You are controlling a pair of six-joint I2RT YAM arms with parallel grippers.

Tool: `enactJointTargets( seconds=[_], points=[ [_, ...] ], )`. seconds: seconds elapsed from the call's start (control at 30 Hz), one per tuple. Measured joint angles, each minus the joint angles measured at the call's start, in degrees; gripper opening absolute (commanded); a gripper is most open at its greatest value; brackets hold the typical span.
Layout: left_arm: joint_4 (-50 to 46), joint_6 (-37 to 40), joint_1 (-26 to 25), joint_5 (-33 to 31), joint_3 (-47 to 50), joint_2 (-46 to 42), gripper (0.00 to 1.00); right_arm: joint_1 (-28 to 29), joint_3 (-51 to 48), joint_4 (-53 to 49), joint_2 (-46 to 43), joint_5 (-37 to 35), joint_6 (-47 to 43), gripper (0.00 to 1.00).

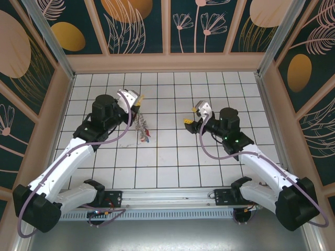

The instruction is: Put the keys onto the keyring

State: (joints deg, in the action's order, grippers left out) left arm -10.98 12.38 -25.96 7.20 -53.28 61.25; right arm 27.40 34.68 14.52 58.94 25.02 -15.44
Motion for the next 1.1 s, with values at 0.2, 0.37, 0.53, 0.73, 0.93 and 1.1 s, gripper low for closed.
enactJointTargets(
  seconds=[0.2,0.37,0.53,0.73,0.93,1.1],
  points=[
    [-7.0,1.7,0.4,-6.5,1.5,0.4,0.0,0.0,0.0,0.0,1.3,2.0,1.5,0.64],
    [-1.9,0.1,0.5,-3.8,5.3,5.4,0.0,0.0,-1.1,0.3,1.7,1.9,2.4,0.64],
    [5.0,-0.7,0.3,0.1,3.0,18.4,0.0,-0.1,-2.6,0.3,1.8,0.5,2.3,0.65],
    [10.9,-0.7,-1.5,3.5,-6.9,34.0,0.0,-1.6,-3.7,0.7,1.7,-2.0,2.5,0.65],
    [14.9,-1.6,-5.4,4.3,-17.1,49.2,0.0,-3.9,-5.0,2.5,1.2,-5.4,4.4,0.66],
    [16.6,-4.2,-7.0,5.0,-19.8,56.5,0.01,-4.4,-6.2,3.7,0.0,-6.2,6.1,0.66]
  ],
)
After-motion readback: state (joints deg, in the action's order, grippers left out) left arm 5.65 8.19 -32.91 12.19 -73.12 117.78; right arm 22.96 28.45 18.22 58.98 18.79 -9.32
